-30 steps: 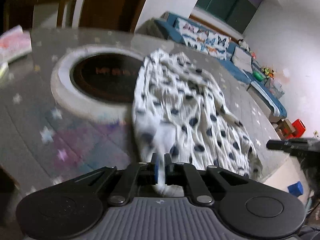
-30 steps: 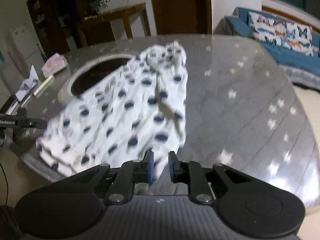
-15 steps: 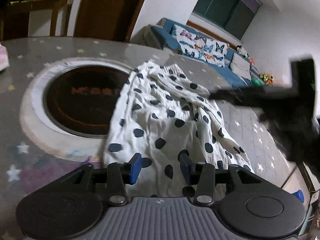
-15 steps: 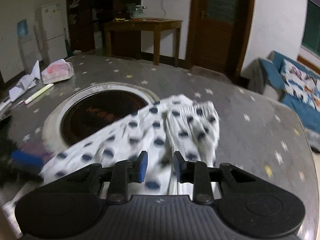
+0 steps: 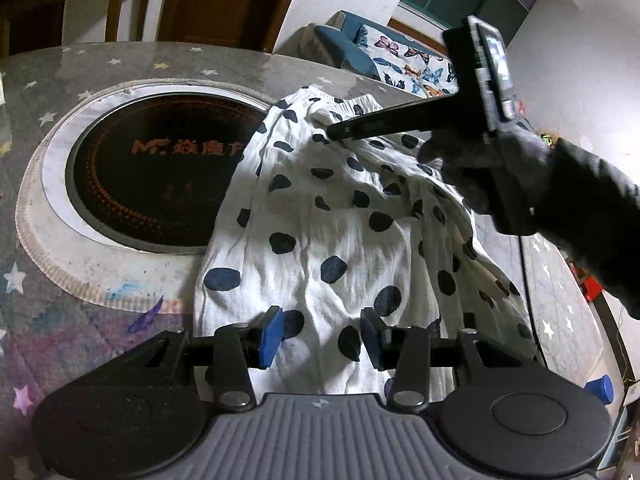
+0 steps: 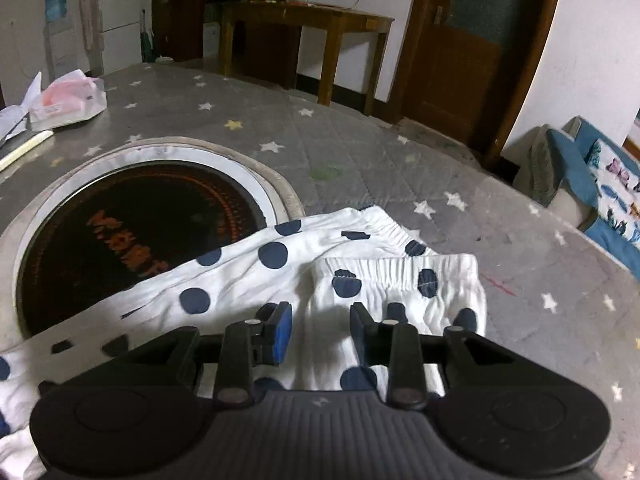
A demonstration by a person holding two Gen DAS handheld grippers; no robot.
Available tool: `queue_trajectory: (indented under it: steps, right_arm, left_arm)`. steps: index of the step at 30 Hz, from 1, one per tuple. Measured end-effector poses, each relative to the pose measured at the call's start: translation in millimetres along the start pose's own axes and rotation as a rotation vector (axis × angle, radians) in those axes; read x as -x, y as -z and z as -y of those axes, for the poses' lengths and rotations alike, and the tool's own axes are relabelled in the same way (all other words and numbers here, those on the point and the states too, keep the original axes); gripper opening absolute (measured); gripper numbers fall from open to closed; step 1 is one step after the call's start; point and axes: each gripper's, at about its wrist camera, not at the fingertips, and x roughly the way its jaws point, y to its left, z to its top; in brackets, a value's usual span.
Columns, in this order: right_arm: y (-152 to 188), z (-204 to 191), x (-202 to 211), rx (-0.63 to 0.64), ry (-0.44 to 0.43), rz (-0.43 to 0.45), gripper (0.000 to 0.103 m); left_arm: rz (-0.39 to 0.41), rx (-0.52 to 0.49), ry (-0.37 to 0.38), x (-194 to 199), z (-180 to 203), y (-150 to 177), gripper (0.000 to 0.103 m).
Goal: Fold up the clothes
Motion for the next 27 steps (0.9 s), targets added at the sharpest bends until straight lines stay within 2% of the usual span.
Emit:
queue_trajectory:
  steps: [2, 3, 4, 7, 16, 19, 27]
  right_arm:
    - [1.6, 2.7, -6.6, -0.001, 0.011, -0.001, 0.028]
    - [2.7, 5.5, -6.7, -0.008, 0.011, 0.004, 0.023]
    - [2.9, 8.6, -4.3, -0.014, 0.020, 0.008, 0.007]
    - [2.9, 21.5, 10.0, -0.031, 0.063, 0.042, 0.004]
    - [13.9, 97.7, 70.0, -0.140, 0.257, 0.120, 0.003]
    - [28.8, 126.5, 81.9, -0.183, 0.328, 0.092, 0.003]
    - [93.4, 172.4, 84.1, -0.277, 0.494, -0.069, 0.006]
  left_arm:
    - [0.001, 0.002, -0.001, -0.2, 0.1, 0.0, 0.047]
    - [0.002, 0.001, -0.001, -0.1, -0.1, 0.4, 0.047]
    - [0.003, -0.001, 0.000, -0.1, 0.1, 0.5, 0.047]
    - [0.005, -0.007, 0.001, -0.1, 0.7, 0.9, 0.048]
    - [0.008, -0.011, 0.009, -0.6, 0.2, 1.3, 0.050]
    - [0.008, -0.017, 0.007, -0.9, 0.7, 1.2, 0.050]
    - [0.009, -0.027, 0.009, -1.5, 0.4, 1.6, 0.051]
